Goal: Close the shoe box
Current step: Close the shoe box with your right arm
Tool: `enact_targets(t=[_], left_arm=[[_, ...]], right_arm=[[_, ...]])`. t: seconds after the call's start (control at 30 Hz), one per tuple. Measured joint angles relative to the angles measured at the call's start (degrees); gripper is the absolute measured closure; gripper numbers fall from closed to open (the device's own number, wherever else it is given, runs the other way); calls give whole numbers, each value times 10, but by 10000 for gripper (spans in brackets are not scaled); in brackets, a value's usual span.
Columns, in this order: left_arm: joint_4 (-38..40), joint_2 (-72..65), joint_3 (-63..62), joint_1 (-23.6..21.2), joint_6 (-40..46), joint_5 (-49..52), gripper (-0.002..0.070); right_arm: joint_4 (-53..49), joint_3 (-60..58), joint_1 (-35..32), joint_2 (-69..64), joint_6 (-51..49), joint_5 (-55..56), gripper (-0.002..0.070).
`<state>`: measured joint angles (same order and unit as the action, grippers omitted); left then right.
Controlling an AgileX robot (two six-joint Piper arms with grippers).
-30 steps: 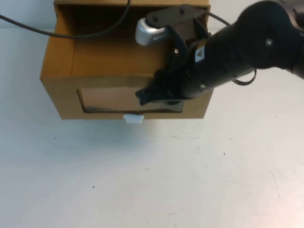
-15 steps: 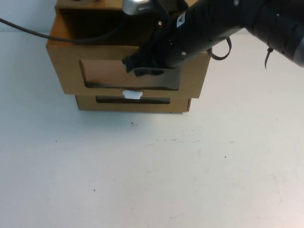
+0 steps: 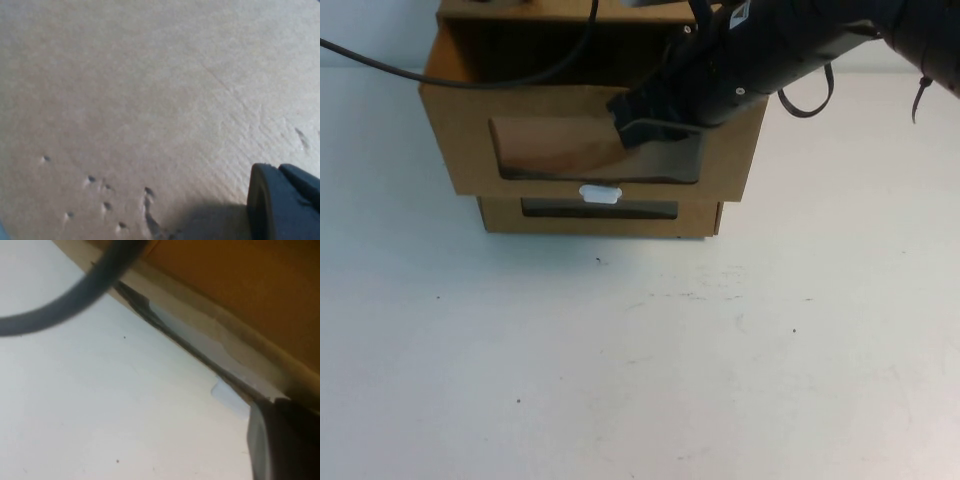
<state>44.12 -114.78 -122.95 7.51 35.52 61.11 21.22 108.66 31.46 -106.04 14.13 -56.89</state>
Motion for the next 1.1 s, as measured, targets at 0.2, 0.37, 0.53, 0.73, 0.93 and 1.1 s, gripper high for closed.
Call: enact_targets(t=[0.2, 0.37, 0.53, 0.73, 0.93, 1.1], left_arm=[[0, 0, 0, 0, 0, 0, 678], [0, 0, 0, 0, 0, 0, 678], [0, 0, 0, 0, 0, 0, 678], [1, 0, 0, 0, 0, 2, 678], [2, 0, 0, 0, -1, 5, 678], [2, 0, 0, 0, -1, 6, 678]], right_arm=[[15, 0, 0, 0, 3, 36, 687], [19, 1, 0, -1, 4, 81, 687], [19, 20, -2, -24, 4, 103, 687], [32, 65, -18, -51, 8, 82, 687], [39, 75, -26, -52, 8, 29, 687], [38, 76, -26, -50, 8, 7, 687]])
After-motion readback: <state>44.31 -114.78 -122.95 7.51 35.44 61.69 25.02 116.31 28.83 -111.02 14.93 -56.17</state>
